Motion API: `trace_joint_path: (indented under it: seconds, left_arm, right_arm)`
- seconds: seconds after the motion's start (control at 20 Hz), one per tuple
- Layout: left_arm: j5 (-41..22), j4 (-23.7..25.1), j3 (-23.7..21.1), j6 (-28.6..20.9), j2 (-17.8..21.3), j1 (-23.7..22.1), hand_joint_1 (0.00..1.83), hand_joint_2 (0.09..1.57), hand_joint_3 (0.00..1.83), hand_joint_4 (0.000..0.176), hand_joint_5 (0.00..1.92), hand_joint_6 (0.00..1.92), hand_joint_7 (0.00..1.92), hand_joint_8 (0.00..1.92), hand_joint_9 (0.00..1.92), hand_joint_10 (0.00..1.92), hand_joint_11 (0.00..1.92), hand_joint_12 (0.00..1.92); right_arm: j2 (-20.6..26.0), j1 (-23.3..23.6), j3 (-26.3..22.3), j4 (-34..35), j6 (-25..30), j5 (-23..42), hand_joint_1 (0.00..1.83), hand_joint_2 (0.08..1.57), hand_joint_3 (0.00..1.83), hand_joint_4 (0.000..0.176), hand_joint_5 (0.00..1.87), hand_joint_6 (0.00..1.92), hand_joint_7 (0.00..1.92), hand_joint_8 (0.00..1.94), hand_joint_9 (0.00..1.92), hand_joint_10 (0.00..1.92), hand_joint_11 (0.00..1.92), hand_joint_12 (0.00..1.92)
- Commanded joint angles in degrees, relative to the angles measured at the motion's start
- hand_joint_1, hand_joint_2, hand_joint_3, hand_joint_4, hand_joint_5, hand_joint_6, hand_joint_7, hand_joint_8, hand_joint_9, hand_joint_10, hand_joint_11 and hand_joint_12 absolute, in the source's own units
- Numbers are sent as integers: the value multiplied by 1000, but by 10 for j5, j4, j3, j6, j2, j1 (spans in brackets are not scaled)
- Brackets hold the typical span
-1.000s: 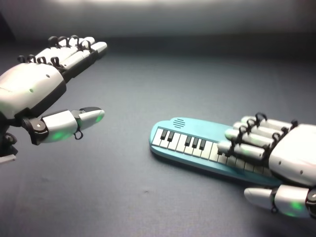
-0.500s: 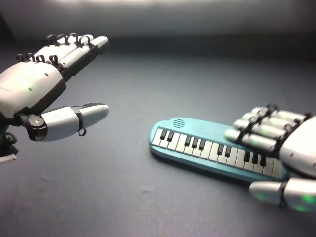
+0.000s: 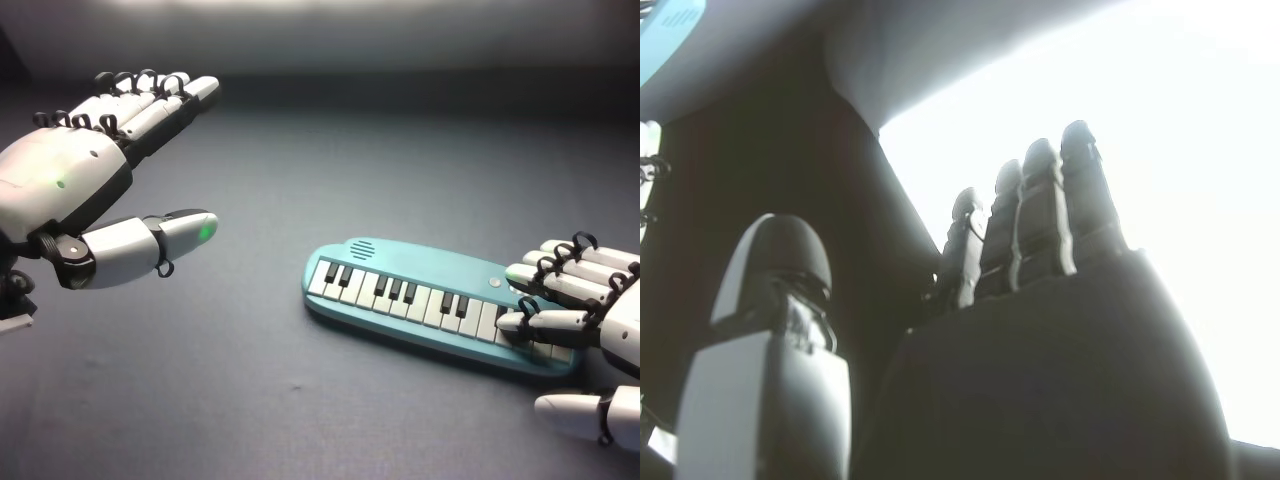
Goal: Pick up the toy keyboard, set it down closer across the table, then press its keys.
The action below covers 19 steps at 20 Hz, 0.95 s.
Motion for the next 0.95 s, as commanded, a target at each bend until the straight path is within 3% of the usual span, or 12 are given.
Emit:
trace_joint_path:
  seconds: [0.0, 0.05, 0.1, 0.15, 0.35, 0.55, 0.6, 0.65, 0.7, 0.8, 0.85, 0.9]
  left_arm:
    - [-74, -1, 1, -2, 3, -4, 458, 1308, 4, 85, 0, 0, 0, 0, 0, 0, 0, 0]
    - [-75, -1, 1, -2, 3, -3, 458, 1308, 4, 85, 0, 0, 0, 0, 0, 0, 0, 0]
    - [-76, -2, 1, -2, 3, -3, 457, 1308, 3, 72, 0, 0, 0, 0, 0, 0, 0, 0]
    - [-79, -2, 0, -2, 3, -3, 468, 1306, 2, 80, 0, 0, 0, 0, 0, 0, 0, 0]
    - [-95, -12, 0, -3, 4, 1, 463, 1313, 3, 64, 0, 0, 0, 0, 0, 0, 0, 0]
    - [-154, -34, -11, -7, 14, 16, 367, 1335, 10, 109, 0, 0, 0, 0, 0, 0, 0, 0]
    - [-174, -41, -13, -10, 16, 20, 313, 1337, 9, 101, 0, 0, 0, 0, 0, 0, 0, 0]
    - [-190, -46, -14, -13, 19, 25, 253, 1322, 2, 138, 0, 0, 0, 0, 0, 0, 0, 0]
    - [-212, -52, -17, -15, 23, 30, 275, 1345, 9, 123, 0, 0, 0, 0, 0, 0, 0, 0]
    - [-275, -66, -31, -15, 36, 44, 264, 1353, 8, 151, 0, 0, 0, 0, 0, 0, 0, 0]
    - [-300, -73, -36, -15, 40, 49, 266, 1356, 9, 113, 0, 0, 0, 0, 0, 0, 0, 0]
    - [-329, -80, -41, -15, 45, 56, 218, 1394, 22, 105, 0, 0, 0, 0, 0, 0, 0, 0]
  right_arm:
    - [1, 3, 1, 2, -2, 52, 0, 1270, 0, 27, 381, 0, 0, 0, 0, 0, 0, 0]
    - [6, 3, -2, 3, -2, 62, 0, 1270, 0, 27, 381, 0, 0, 0, 0, 0, 0, 0]
    - [12, 3, -6, 4, -2, 76, 0, 1280, 0, 65, 75, 0, 0, 0, 0, 0, 0, 0]
    - [23, 3, -14, 4, -2, 100, 0, 1289, 0, 72, 14, 0, 0, 0, 0, 0, 0, 0]
    - [61, 3, -43, 6, 4, 187, 0, 1302, 3, 117, 0, 0, 0, 0, 0, 0, 0, 0]
    - [98, -20, -57, 24, 35, 307, 0, 1321, 9, 104, 0, 0, 0, 0, 0, 0, 0, 0]
    - [108, -31, -58, 38, 35, 336, 0, 1296, 0, 130, 0, 0, 0, 0, 0, 0, 0, 0]
    - [113, -38, -60, 47, 35, 360, 0, 1298, 0, 119, 0, 0, 0, 0, 0, 0, 0, 0]
    - [120, -46, -62, 53, 35, 386, 0, 1303, 1, 131, 0, 0, 0, 0, 0, 0, 0, 0]
    - [133, -56, -69, 64, 35, 444, 0, 1315, 6, 135, 0, 0, 0, 0, 0, 0, 0, 0]
    - [138, -56, -71, 66, 35, 457, 0, 1326, 10, 134, 0, 0, 0, 0, 0, 0, 0, 0]
    - [144, -57, -73, 68, 35, 470, 5, 1336, 13, 119, 0, 0, 0, 0, 0, 0, 0, 0]
